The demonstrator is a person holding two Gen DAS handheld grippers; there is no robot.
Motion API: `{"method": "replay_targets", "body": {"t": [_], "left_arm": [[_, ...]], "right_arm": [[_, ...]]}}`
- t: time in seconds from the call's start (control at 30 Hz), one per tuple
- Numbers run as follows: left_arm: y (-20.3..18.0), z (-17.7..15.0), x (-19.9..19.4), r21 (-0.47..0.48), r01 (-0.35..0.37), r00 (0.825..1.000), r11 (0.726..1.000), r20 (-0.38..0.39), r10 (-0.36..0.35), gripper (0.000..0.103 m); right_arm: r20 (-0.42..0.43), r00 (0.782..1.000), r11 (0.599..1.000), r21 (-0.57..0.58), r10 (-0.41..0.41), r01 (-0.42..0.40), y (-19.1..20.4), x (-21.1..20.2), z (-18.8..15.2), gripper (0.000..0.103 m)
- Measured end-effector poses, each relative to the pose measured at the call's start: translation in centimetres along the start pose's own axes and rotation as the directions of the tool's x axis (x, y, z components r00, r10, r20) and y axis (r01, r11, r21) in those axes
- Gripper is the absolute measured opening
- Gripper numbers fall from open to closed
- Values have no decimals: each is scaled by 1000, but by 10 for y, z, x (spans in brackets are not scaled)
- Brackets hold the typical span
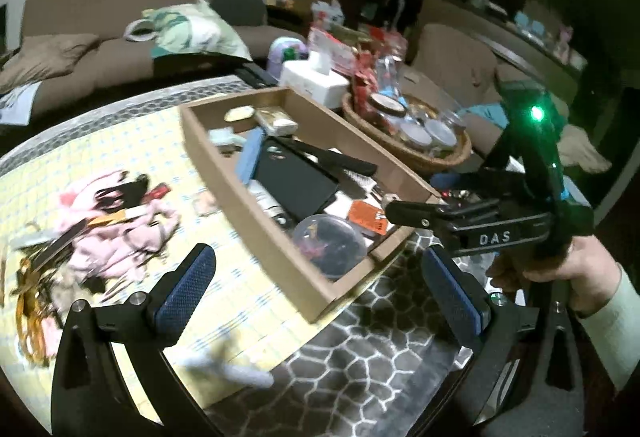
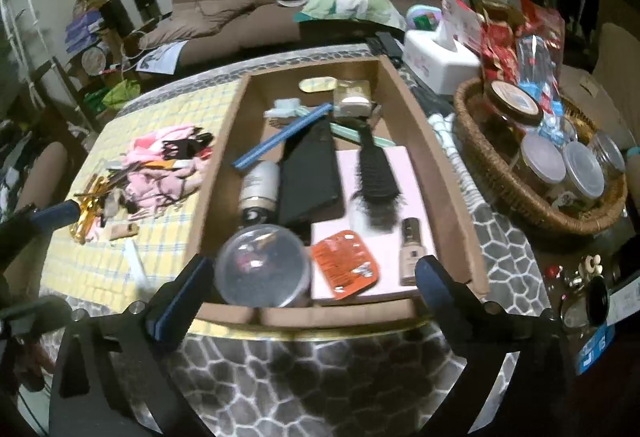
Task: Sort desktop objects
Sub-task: 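Withdraw both tools from the tray back over the table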
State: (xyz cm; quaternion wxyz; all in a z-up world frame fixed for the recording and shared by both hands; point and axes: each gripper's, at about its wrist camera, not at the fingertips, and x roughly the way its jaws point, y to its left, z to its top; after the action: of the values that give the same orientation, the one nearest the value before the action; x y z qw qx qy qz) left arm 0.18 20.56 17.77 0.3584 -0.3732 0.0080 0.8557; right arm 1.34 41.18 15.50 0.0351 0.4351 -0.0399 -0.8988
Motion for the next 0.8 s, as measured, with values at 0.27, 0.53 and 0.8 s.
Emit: {"method": "replay_targets", "body": {"t": [0.27,0.53,0.8], "left_arm": [[38,-21,-53,-89,-76,996,993,36,79,103],[94,-51,-107,-181,-193,978,964,43,203,103],[153,-87,-132,-254,-331,941,909,-23,337,103]], "right_arm": [[7,999,997,-68,33,-33,53,-12,-5,103],[-2,996,986,-138,93,-92,114,-10,-10,103],[-17,989,969,-199,147,-147,168,8,-14,103]]}}
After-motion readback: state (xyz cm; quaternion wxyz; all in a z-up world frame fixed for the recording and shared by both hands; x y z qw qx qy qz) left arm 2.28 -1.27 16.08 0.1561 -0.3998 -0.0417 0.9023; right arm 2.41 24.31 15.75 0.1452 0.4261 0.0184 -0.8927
